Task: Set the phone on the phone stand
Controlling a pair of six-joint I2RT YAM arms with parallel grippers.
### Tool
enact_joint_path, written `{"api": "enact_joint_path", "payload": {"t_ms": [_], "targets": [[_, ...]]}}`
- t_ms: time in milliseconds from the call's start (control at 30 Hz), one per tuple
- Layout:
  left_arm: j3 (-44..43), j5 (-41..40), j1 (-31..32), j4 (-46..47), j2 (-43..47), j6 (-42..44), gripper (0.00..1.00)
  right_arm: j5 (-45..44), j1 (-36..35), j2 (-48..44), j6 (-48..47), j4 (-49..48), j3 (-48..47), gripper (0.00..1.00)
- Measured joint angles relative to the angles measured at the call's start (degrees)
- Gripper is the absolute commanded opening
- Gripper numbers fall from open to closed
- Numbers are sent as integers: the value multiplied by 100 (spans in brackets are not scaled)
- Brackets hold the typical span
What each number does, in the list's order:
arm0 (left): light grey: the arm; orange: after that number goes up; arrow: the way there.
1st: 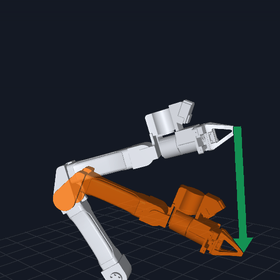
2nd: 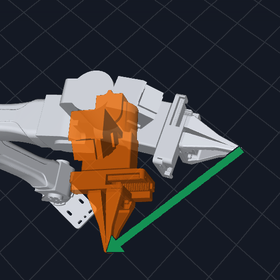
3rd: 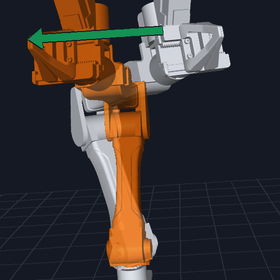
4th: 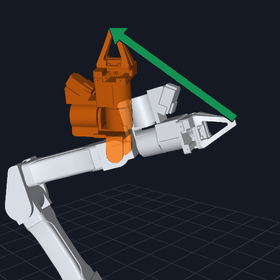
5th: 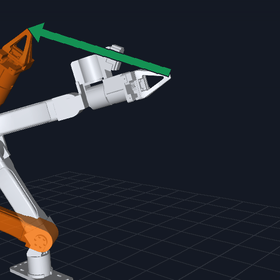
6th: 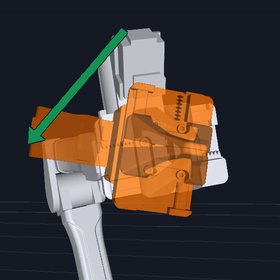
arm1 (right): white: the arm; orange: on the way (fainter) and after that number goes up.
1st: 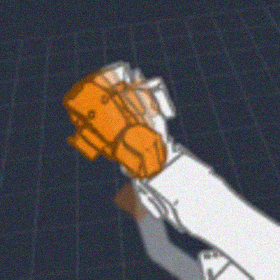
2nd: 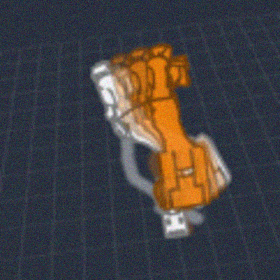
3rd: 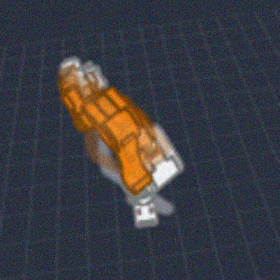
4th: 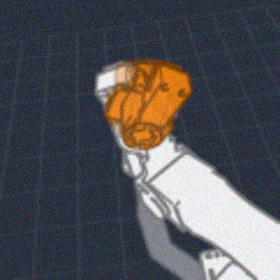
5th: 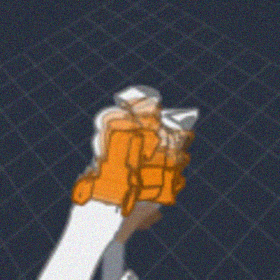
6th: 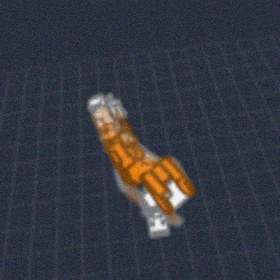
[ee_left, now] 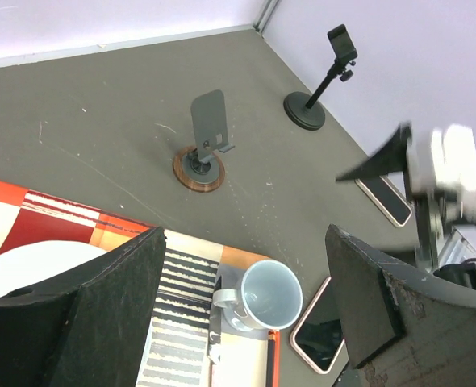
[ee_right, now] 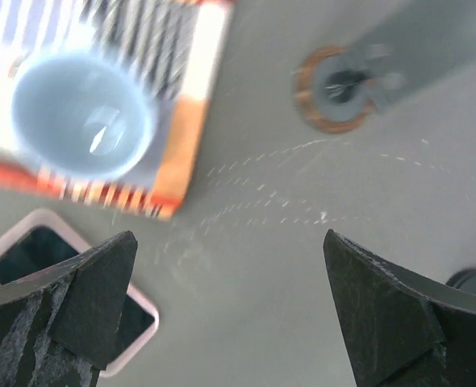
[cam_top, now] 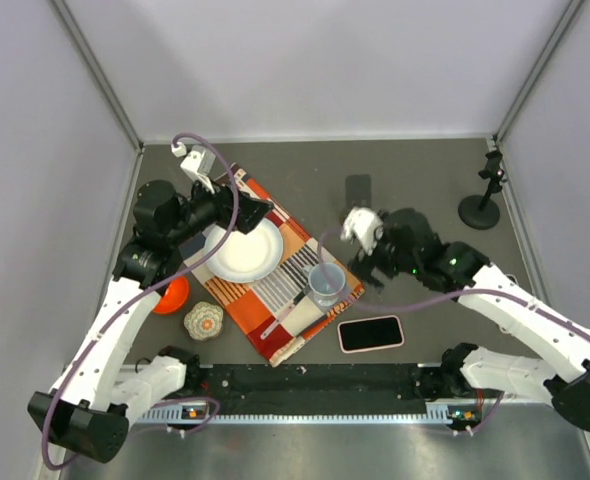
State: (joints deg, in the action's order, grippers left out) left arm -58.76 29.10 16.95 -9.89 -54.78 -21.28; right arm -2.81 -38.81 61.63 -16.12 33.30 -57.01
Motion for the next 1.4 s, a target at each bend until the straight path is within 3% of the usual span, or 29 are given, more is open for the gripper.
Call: {"api": "enact_joint_path", "payload": {"t_ms": [167,333,533,767,1100,1400], "targets": [[31,-48,83,-7,118,33,85,98,-1091,-197,-1705,1261,369,99],[31,-168,155,-15,256,116,85,688,-1191,-273,-2651,2050,389,98],[31,-247,181,-31,291,195,85,1318,-1495,-201,-3226,2247,483,97],[31,-302,186,-44,291,199,85,1429,-1626,402,-3436,2159,977,97],[31,-297,192,-44,275,201,86,1482,-1628,1300,-3156,1915,962,99],[31,-297,203,-59,188,221,85,914,-1888,1893,-2730,1611,927,99]]}}
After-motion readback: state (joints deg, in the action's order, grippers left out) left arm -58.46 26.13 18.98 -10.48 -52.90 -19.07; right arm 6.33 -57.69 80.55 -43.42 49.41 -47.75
